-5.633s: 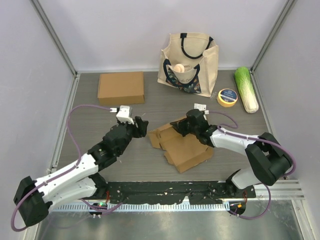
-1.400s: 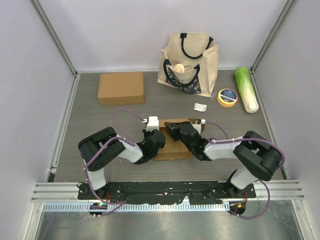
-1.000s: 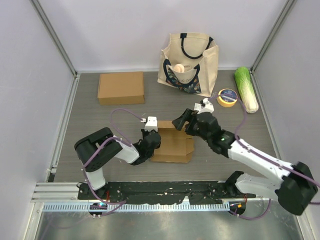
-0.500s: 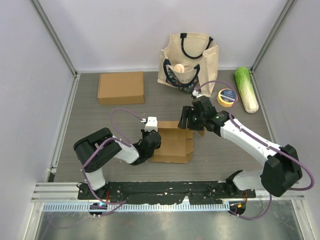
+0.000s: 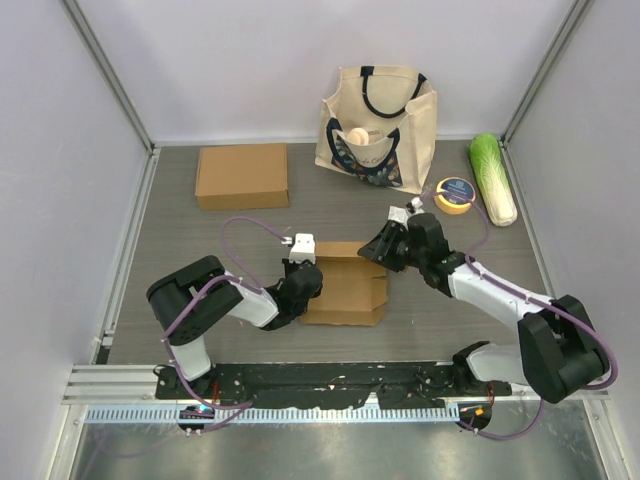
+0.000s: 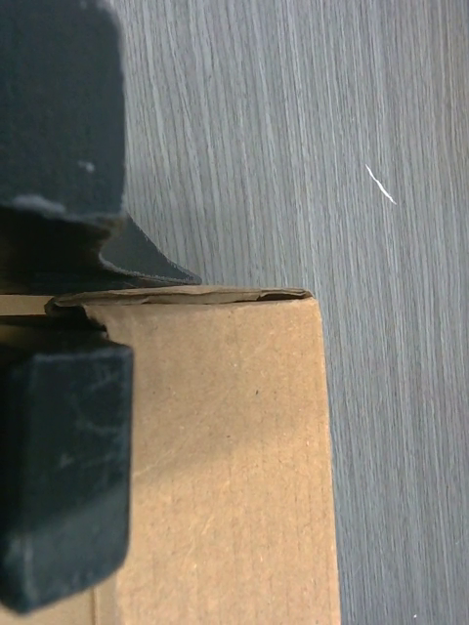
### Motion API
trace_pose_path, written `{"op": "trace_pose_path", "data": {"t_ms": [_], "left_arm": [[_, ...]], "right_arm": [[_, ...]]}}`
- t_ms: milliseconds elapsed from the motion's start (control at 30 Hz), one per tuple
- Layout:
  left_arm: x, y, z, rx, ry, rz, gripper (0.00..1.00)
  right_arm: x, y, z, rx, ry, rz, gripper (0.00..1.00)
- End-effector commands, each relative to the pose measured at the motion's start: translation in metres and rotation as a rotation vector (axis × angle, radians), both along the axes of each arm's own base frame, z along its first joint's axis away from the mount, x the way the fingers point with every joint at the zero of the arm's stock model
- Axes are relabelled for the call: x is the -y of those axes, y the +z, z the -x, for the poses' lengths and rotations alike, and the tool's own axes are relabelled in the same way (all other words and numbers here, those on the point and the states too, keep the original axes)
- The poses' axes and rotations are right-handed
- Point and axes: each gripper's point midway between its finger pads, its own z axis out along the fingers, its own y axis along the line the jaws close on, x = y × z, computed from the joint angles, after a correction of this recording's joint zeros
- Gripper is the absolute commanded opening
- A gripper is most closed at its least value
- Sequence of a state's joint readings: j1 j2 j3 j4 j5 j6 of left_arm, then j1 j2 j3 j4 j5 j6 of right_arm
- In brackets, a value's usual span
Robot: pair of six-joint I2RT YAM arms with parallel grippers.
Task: Fold the paper box
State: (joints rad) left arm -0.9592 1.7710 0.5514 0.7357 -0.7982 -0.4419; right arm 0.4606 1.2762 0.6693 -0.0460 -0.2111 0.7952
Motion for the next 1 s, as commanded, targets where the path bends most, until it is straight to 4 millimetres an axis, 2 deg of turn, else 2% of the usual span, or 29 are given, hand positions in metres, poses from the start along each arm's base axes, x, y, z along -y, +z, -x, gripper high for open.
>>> {"op": "trace_pose_path", "data": {"t_ms": [0,33,133,167,200,233,267,367,400,433,467,500,533,567,600,633,733,800,833,867,900,967], "left_arm": [[-0.01,-0.018,0.01,-0.069,-0.001,-0.044,0.0],[-0.008,-0.017,0.01,-0.072,-0.008,-0.036,0.0],[-0.007,-0.017,0.011,-0.076,-0.012,-0.026,0.0],[-0.006,-0.017,0.011,-0.076,-0.011,-0.023,0.0],[-0.007,-0.018,0.011,-0.078,-0.011,-0.026,0.0],[-0.007,-0.018,0.012,-0.079,-0.011,-0.023,0.0],[-0.006,-0.017,0.012,-0.078,-0.009,-0.016,0.0],[-0.007,-0.017,0.012,-0.08,-0.002,-0.009,0.0],[-0.007,-0.019,0.012,-0.083,-0.002,-0.009,0.0],[-0.008,-0.018,0.012,-0.082,0.004,-0.01,0.0],[-0.009,-0.019,0.012,-0.085,0.008,-0.013,0.0],[-0.01,-0.019,0.012,-0.084,0.012,-0.014,0.0],[-0.01,-0.019,0.012,-0.086,0.011,-0.016,0.0],[-0.011,-0.019,0.012,-0.084,0.014,-0.016,0.0],[-0.011,-0.018,0.012,-0.082,0.016,-0.015,0.0],[-0.011,-0.018,0.012,-0.082,0.016,-0.016,0.0],[-0.01,-0.019,0.011,-0.084,0.018,-0.021,0.0],[-0.01,-0.02,0.011,-0.088,0.017,-0.023,0.0],[-0.009,-0.022,0.011,-0.091,0.015,-0.024,0.0],[-0.008,-0.022,0.01,-0.091,0.015,-0.024,0.0],[-0.008,-0.022,0.01,-0.092,0.012,-0.023,0.0],[-0.007,-0.021,0.011,-0.093,0.009,-0.021,0.0]], "right_arm": [[-0.015,0.057,-0.021,0.18,-0.037,-0.377,0.46],[-0.014,0.062,-0.02,0.199,-0.057,-0.455,0.45],[-0.007,0.062,-0.022,0.216,-0.093,-0.546,0.31],[-0.005,0.061,-0.024,0.195,-0.111,-0.573,0.21],[-0.006,0.054,-0.023,0.168,-0.105,-0.578,0.16],[-0.006,0.056,-0.022,0.176,-0.102,-0.601,0.1],[-0.005,0.053,-0.021,0.15,-0.115,-0.631,0.01],[0.0,0.044,-0.02,0.131,-0.134,-0.652,0.01],[0.002,0.021,-0.016,0.07,-0.121,-0.561,0.03],[0.004,0.016,-0.02,0.056,-0.12,-0.503,0.14],[0.008,0.006,-0.018,0.045,-0.109,-0.419,0.4],[0.019,-0.028,-0.002,-0.016,-0.07,-0.24,0.46],[0.029,-0.019,-0.008,0.054,-0.082,-0.159,0.49],[0.038,-0.022,-0.004,0.066,-0.087,-0.096,0.55],[0.05,-0.032,0.005,0.072,-0.066,0.001,0.57],[0.063,-0.024,0.005,0.138,-0.102,0.057,0.57],[0.081,-0.033,0.015,0.173,-0.138,0.143,0.55],[0.087,-0.03,0.01,0.216,-0.177,0.156,0.39],[0.088,-0.035,0.011,0.217,-0.183,0.163,0.32],[0.089,-0.039,0.009,0.218,-0.186,0.176,0.1],[0.086,-0.037,0.006,0.241,-0.184,0.178,0.01],[0.086,-0.042,0.001,0.254,-0.183,0.246,0.01]]}}
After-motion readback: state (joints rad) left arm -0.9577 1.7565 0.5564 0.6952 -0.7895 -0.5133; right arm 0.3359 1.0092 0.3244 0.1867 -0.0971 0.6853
